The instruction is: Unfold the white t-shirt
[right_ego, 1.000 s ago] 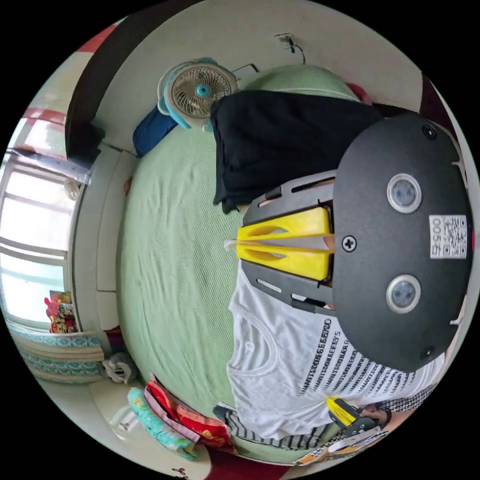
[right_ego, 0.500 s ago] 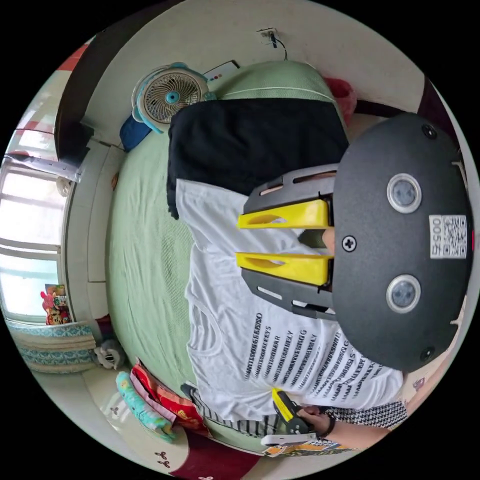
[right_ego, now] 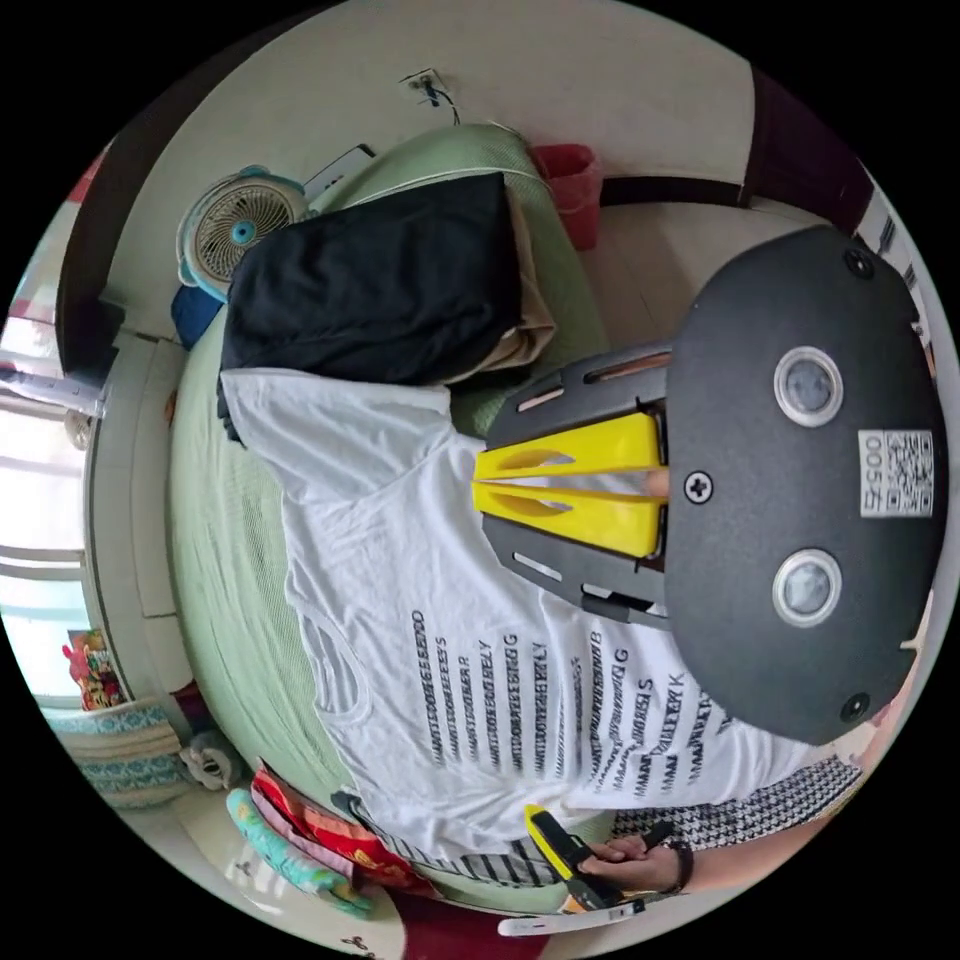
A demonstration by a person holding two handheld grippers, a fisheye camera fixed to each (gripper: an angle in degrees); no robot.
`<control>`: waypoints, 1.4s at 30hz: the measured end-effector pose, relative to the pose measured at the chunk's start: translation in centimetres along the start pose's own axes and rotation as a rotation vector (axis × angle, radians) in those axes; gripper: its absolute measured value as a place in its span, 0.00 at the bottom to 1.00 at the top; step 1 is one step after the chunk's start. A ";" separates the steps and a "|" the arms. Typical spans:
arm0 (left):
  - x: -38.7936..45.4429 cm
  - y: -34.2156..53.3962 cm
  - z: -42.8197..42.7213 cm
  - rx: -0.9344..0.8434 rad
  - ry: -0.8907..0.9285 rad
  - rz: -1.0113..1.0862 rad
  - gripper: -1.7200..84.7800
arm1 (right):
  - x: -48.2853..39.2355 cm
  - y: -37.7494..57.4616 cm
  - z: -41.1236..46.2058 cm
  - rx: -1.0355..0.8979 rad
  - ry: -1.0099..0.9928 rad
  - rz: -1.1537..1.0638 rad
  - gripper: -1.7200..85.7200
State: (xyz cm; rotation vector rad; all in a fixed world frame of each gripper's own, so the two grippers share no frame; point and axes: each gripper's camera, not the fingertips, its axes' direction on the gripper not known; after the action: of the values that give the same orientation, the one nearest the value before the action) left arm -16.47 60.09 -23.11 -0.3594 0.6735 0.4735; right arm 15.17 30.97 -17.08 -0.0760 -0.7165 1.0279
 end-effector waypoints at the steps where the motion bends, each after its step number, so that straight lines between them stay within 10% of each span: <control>1: 0.1 0.5 -0.5 0.004 0.006 0.001 0.02 | -1.2 1.0 -0.9 0.010 -0.021 -0.030 0.01; 42: 7.9 12.1 -7.7 0.089 -0.039 0.029 0.01 | -11.3 12.5 -2.4 0.003 -0.132 -0.040 0.01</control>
State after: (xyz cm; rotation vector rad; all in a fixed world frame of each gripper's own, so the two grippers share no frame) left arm -21.39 69.00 -35.95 -0.2565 0.6605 0.4752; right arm 3.56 29.27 -29.43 0.0088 -0.8329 1.0020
